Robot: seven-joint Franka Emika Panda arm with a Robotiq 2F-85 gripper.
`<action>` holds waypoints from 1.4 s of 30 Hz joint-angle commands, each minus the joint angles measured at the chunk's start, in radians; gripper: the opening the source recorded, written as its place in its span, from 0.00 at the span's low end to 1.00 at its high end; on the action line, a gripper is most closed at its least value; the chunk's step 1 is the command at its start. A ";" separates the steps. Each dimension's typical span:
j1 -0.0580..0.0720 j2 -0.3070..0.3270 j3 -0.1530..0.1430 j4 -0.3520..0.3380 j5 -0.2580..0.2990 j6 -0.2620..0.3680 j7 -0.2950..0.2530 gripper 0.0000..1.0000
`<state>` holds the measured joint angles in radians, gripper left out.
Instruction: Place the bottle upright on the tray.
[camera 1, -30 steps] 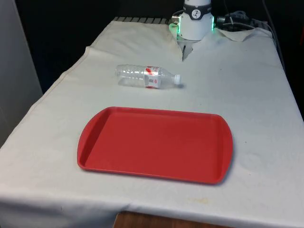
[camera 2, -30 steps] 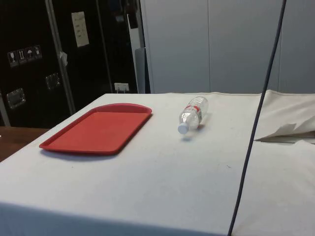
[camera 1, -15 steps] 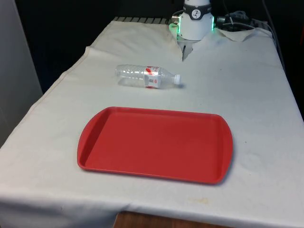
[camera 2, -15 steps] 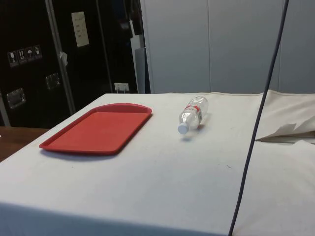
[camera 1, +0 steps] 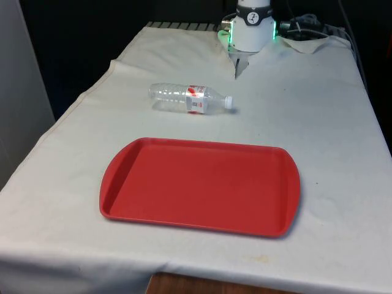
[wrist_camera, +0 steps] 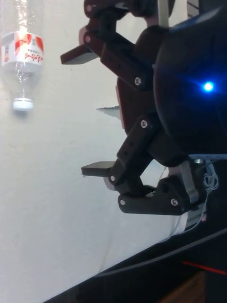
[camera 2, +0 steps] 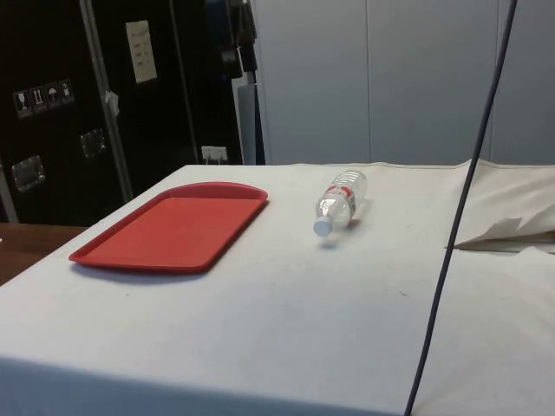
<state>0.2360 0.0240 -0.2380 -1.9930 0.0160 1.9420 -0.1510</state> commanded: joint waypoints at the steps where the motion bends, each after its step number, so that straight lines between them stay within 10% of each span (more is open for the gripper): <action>1: 0.001 -0.010 0.001 -0.015 -0.002 0.019 -0.001 1.00; 42: 0.000 -0.147 0.010 -0.288 -0.007 0.219 -0.107 1.00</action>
<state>0.2360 -0.1150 -0.2290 -2.2730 0.0160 2.1470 -0.2610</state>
